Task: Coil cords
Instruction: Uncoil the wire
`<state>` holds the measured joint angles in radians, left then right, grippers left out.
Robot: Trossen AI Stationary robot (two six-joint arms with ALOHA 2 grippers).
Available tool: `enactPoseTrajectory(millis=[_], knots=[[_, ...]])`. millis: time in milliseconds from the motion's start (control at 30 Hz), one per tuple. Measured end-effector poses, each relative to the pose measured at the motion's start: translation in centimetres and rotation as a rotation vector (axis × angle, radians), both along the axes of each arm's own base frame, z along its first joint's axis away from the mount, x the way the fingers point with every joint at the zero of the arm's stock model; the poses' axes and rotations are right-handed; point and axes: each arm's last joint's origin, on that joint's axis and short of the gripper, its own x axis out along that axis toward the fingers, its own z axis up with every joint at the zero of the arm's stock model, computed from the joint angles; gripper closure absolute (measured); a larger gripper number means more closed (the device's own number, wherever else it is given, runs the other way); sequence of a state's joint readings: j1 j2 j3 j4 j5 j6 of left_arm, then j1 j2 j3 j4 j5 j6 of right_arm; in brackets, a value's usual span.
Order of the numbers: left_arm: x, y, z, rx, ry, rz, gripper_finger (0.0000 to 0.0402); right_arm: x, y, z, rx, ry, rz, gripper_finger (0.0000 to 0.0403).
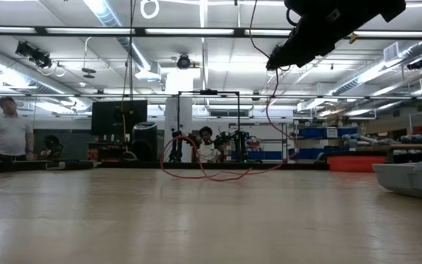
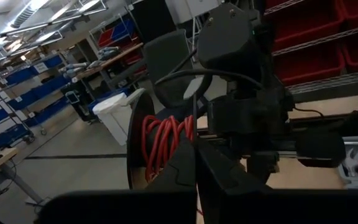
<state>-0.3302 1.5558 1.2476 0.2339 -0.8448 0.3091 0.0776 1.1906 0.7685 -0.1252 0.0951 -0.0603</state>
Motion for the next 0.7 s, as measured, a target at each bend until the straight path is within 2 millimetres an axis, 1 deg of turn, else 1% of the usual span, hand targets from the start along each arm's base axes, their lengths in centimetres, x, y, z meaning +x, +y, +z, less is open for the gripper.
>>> enactPoseTrajectory(millis=[100,267,333,433,533,600,700], knots=[[0.0,0.0,-0.4,0.012,0.039,-0.010,0.0401,-0.9,-0.1,0.4,-0.014,0.035,0.005,0.0401],[-0.1,-0.1,-1.3,0.038,0.145,-0.071,0.0401,-3.0,0.0,3.2,-0.021,0.042,0.022,0.0402],[-0.3,0.0,-1.8,0.045,0.200,-0.082,0.0401,-3.7,0.5,4.2,0.003,0.003,0.081,0.0402],[-0.3,0.7,-2.4,-0.001,0.247,-0.072,0.0401,-4.6,1.3,5.4,0.033,-0.046,0.198,0.0402],[-0.2,1.4,-2.8,-0.066,0.274,-0.114,0.0401,-4.8,1.9,6.3,0.013,-0.112,0.255,0.0402],[0.1,1.7,-3.0,-0.127,0.277,-0.213,0.0401,-4.5,2.1,6.9,-0.023,-0.187,0.264,0.0402],[0.3,1.5,-3.1,-0.193,0.291,-0.375,0.0401,-3.6,2.3,7.7,-0.095,-0.298,0.223,0.0403]])
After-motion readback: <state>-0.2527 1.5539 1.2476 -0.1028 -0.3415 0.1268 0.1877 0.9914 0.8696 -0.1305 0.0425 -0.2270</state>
